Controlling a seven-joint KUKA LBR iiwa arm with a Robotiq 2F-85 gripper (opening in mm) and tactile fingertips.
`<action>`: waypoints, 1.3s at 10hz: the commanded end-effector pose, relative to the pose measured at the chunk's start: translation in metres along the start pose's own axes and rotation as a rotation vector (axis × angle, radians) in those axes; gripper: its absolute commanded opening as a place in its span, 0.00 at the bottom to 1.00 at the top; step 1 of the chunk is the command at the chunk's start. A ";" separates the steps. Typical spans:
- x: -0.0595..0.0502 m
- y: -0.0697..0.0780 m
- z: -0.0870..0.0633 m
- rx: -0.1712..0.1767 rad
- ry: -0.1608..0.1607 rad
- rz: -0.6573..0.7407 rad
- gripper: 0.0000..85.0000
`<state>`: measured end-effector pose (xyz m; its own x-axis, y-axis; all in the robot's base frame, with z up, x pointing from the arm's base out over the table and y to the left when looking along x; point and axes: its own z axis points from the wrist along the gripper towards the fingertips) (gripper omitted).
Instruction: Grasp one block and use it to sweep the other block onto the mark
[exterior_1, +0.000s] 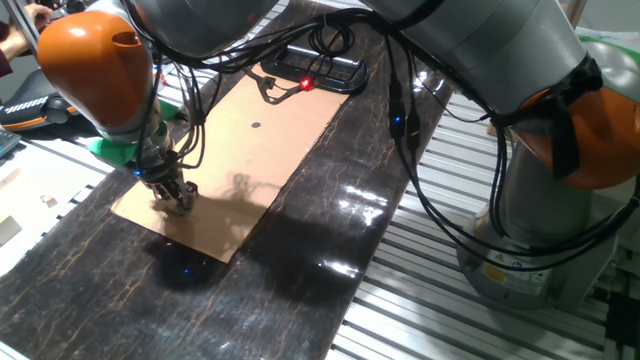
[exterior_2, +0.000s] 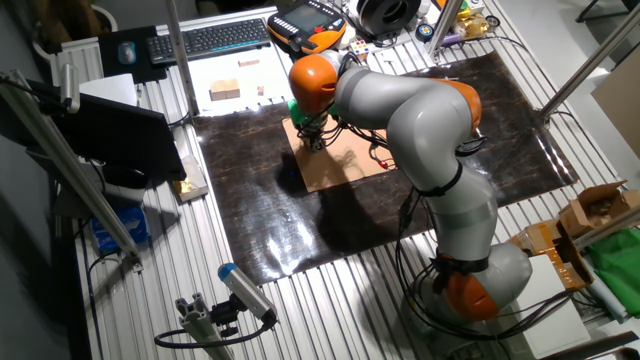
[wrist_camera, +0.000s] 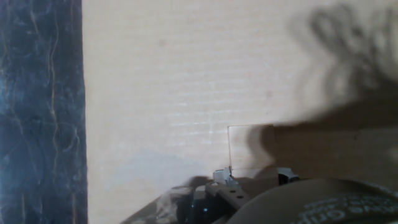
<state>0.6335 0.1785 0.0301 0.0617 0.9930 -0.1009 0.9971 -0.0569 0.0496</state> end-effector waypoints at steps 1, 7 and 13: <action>0.000 0.000 0.000 0.000 -0.002 0.001 0.01; -0.003 0.001 -0.001 0.006 -0.007 0.002 0.01; -0.006 0.001 0.000 0.007 -0.005 -0.002 0.01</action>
<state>0.6340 0.1725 0.0309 0.0593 0.9926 -0.1061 0.9976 -0.0551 0.0421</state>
